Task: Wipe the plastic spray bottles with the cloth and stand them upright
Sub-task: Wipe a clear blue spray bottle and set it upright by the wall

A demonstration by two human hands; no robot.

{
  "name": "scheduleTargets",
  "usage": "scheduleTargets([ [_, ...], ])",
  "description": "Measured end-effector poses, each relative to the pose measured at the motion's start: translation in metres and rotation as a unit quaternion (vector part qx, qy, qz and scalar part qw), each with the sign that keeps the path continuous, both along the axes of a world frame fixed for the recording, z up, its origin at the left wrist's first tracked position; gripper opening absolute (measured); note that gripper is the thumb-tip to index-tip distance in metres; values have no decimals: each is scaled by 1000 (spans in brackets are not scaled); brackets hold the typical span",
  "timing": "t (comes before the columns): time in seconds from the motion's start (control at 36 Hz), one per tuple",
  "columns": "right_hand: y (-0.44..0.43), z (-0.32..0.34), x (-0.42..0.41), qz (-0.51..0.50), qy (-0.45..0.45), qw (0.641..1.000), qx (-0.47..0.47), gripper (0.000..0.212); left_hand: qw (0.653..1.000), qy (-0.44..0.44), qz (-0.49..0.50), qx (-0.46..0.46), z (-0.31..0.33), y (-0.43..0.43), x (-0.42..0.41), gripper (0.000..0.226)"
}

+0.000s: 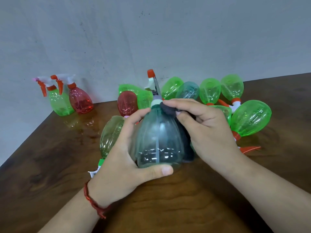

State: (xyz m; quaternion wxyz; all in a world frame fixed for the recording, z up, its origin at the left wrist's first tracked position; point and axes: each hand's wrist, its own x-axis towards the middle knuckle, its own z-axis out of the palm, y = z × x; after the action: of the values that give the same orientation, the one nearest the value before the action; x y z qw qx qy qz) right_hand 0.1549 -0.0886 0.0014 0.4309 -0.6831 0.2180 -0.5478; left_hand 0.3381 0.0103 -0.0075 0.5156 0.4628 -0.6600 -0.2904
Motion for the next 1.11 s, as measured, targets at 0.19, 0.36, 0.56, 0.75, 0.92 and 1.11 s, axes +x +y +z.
scheduleTargets([
  [0.19, -2, -5, 0, -18, 28, 999, -24, 38, 989, -142, 39, -24, 1, -2, 8, 117],
  [0.36, 3, -8, 2, -33, 72, 993, -83, 39, 979, -194, 51, -41, 0, -5, 11, 117],
  [0.56, 13, -14, 4, -41, 124, 975, -182, 37, 979, -95, 177, -34, -2, -7, 17, 108],
  [0.75, 17, -16, 4, -48, 150, 957, -245, 36, 973, -71, 218, -32, 1, -7, 19, 106],
  [0.92, 16, -12, 6, -45, 100, 981, -159, 36, 985, -71, 150, -40, -1, -6, 19, 107],
  [1.11, 1, -4, 3, -3, 36, 999, -7, 40, 994, -91, 44, -44, 1, 0, 6, 111],
])
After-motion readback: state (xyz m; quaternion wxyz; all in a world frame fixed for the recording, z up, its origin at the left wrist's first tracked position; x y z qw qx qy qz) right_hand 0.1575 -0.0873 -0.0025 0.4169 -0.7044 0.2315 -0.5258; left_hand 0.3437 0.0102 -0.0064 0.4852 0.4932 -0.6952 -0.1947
